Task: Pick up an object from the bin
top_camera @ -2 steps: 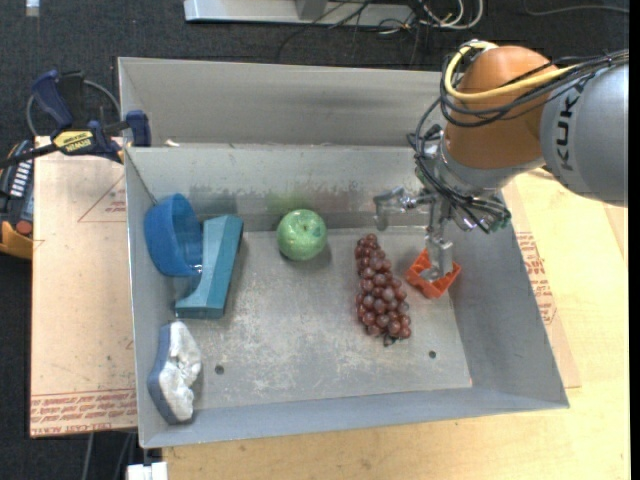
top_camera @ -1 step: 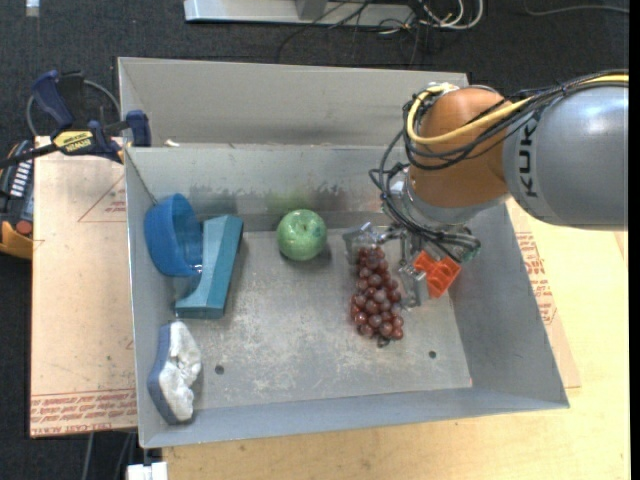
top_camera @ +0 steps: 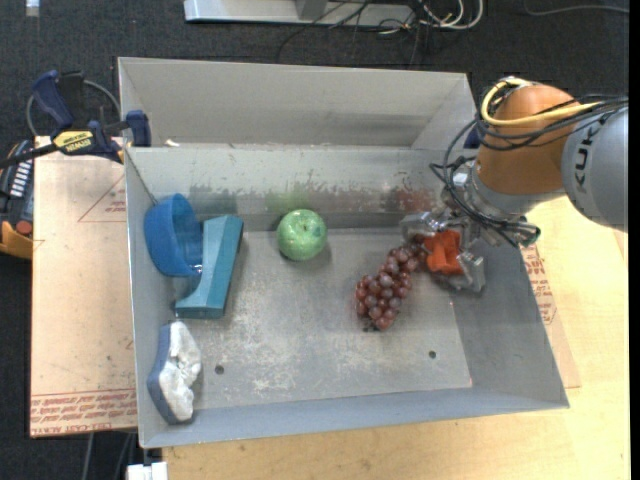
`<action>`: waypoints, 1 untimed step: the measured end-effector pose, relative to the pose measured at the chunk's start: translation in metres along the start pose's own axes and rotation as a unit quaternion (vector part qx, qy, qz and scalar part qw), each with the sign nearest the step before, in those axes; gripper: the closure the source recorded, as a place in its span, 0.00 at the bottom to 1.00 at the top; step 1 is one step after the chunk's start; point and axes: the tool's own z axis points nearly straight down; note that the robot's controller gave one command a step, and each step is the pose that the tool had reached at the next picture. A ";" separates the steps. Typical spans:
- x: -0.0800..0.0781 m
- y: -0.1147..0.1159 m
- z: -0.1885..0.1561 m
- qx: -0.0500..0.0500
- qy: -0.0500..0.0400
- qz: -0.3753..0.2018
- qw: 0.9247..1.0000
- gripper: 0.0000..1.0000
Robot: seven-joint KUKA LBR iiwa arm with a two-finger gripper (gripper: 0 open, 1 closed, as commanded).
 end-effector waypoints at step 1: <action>-0.051 0.100 0.000 -0.002 0.005 -0.099 0.995 1.00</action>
Offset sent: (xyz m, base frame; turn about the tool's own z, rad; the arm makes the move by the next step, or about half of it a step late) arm 0.0000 0.0000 0.0000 0.0000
